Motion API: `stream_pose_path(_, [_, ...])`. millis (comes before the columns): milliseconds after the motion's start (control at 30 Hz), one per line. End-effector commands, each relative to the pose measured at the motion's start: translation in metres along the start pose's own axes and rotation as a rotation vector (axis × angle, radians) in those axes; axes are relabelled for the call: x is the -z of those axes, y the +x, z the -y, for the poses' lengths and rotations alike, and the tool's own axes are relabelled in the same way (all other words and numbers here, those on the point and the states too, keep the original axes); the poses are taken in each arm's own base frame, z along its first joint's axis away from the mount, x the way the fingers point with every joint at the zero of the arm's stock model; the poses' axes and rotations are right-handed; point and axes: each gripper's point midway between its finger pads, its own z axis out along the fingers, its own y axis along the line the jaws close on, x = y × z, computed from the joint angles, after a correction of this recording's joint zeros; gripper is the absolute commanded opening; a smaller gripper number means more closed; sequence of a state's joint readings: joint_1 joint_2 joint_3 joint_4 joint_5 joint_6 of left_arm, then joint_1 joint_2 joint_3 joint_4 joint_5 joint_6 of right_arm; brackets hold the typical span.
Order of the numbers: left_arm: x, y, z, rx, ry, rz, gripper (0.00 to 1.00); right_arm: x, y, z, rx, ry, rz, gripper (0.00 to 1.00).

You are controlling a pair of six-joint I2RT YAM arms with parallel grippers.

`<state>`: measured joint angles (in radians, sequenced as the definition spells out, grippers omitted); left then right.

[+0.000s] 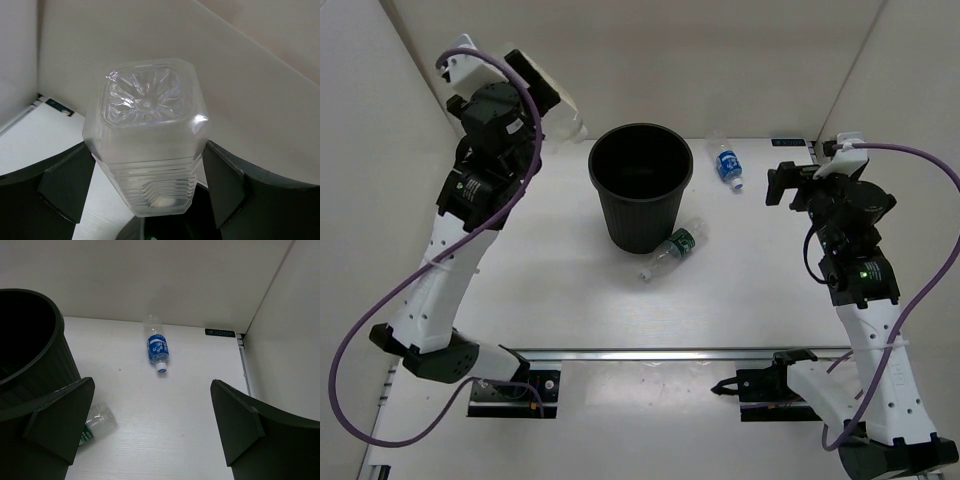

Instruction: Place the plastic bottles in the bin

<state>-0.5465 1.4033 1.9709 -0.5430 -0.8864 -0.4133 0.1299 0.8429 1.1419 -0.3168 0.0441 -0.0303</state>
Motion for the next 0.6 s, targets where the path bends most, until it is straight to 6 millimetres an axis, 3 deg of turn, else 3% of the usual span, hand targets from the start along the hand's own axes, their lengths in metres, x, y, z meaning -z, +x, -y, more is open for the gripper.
stream_pose_path(0, [-0.001, 0.007, 0.042, 0.003, 0.101, 0.003, 0.5, 0.003, -0.016, 0.003, 0.008, 0.017, 0.075, 0.99])
stream_pose_path(33, [-0.002, 0.006, 0.051, 0.04, 0.149, -0.015, 0.5, 0.003, -0.012, 0.002, 0.005, 0.013, 0.066, 1.0])
stream_pose_path(200, [-0.004, 0.067, 0.089, 0.0, 0.24, -0.148, 0.51, 0.0, 0.006, 0.009, -0.009, 0.033, 0.037, 0.99])
stream_pose_path(300, [-0.004, 0.101, 0.097, -0.018, 0.27, -0.235, 0.54, -0.001, 0.017, 0.015, -0.015, 0.046, 0.006, 1.0])
stream_pose_path(367, [-0.004, 0.131, 0.093, -0.062, 0.248, -0.294, 0.71, -0.004, 0.02, 0.017, -0.019, 0.049, -0.006, 0.99])
stream_pose_path(400, [-0.004, 0.141, 0.094, -0.075, 0.262, -0.322, 0.73, -0.004, 0.022, 0.021, -0.017, 0.058, -0.011, 0.99])
stream_pose_path(467, [-0.002, 0.15, 0.095, -0.083, 0.288, -0.358, 0.95, -0.006, 0.025, 0.023, -0.014, 0.062, -0.021, 0.99])
stream_pose_path(567, [0.004, 0.149, 0.101, -0.11, 0.318, -0.357, 0.98, -0.009, 0.029, 0.024, -0.022, 0.065, -0.033, 0.99])
